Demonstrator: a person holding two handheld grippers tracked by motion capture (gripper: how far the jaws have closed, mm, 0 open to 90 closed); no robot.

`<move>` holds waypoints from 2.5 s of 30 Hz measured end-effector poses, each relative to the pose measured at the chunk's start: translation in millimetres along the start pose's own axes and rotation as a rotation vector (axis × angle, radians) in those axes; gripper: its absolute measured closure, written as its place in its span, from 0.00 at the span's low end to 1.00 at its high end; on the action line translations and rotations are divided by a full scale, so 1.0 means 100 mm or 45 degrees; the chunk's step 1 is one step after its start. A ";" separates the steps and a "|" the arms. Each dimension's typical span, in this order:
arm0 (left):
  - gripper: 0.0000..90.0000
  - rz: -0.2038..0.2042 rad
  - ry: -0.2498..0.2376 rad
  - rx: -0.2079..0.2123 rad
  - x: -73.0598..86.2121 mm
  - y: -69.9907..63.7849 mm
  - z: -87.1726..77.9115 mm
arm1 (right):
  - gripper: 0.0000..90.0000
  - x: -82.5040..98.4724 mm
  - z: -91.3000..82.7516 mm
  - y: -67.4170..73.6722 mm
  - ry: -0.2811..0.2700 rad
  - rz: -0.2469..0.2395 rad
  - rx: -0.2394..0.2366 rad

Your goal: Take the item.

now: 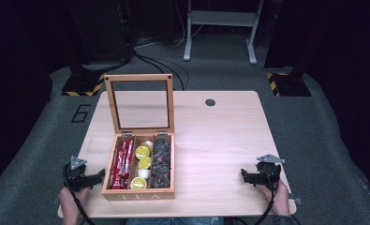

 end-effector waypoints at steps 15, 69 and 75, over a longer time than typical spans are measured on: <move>0.12 0.003 -0.001 -0.006 0.00 0.00 0.00 | 0.00 -0.01 0.01 -0.01 0.003 -0.027 -0.009; 0.01 0.063 -0.170 0.062 -0.61 -0.40 -0.58 | 0.01 -0.02 0.02 0.00 -0.003 -0.013 -0.011; 0.00 0.092 -0.174 0.109 -0.67 -0.51 -0.60 | 0.01 -0.02 0.01 0.00 -0.004 -0.012 -0.010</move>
Point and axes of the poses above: each handheld gripper's, and its own axes: z roughly forward along the jaws, x roughly out of its underside, y roughly to its left, the point moved 5 cm from there along z, roughly forward along the jaws, and after that the axes turned 1 degree about x, right-handed, at the moved point
